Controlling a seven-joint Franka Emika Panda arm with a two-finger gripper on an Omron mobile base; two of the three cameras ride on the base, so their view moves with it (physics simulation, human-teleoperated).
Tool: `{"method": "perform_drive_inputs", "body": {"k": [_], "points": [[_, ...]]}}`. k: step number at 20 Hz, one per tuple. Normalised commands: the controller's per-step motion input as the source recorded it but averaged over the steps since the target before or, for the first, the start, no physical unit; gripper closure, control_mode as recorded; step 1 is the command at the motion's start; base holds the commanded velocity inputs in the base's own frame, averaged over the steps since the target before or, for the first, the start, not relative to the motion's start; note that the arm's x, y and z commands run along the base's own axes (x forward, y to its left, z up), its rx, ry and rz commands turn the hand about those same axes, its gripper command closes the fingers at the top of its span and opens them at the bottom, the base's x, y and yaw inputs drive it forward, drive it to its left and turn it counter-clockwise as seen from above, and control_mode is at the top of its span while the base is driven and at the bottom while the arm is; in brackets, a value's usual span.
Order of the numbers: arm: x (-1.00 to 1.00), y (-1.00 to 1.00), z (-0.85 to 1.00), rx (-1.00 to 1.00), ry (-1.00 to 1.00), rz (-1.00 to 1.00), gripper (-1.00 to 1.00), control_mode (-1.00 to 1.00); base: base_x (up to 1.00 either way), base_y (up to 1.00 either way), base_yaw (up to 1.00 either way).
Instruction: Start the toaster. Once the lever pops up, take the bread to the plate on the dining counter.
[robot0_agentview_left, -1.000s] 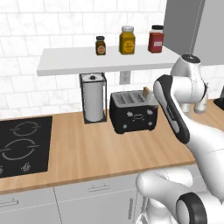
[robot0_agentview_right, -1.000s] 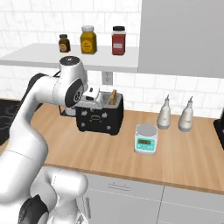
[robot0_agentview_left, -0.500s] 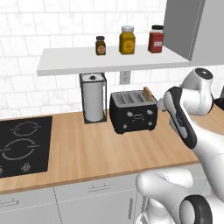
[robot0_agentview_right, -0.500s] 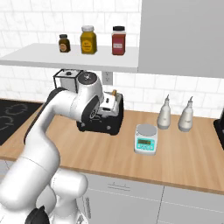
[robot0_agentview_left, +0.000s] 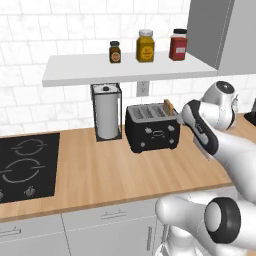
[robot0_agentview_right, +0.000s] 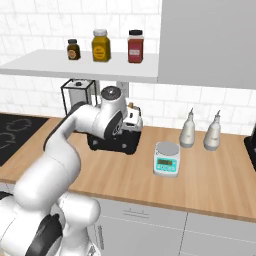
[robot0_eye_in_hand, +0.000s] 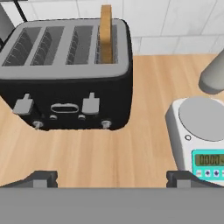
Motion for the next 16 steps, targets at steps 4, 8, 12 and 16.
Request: {"method": "perform_drive_inputs", "body": {"k": [4,8,12,16], "points": [[0.47,-0.06,-0.07,0.0,0.0,0.0,-1.0,-1.0,0.0,0.0,0.0],[0.52,0.0,-0.09,0.0,0.0,0.0,-1.0,-1.0,0.0,0.0,0.0],[0.43,0.0,-0.13,0.0,0.0,0.0,-1.0,-1.0,0.0,0.0,0.0],[0.35,0.0,-0.08,0.0,0.0,0.0,-1.0,-1.0,0.0,0.0,0.0]]}}
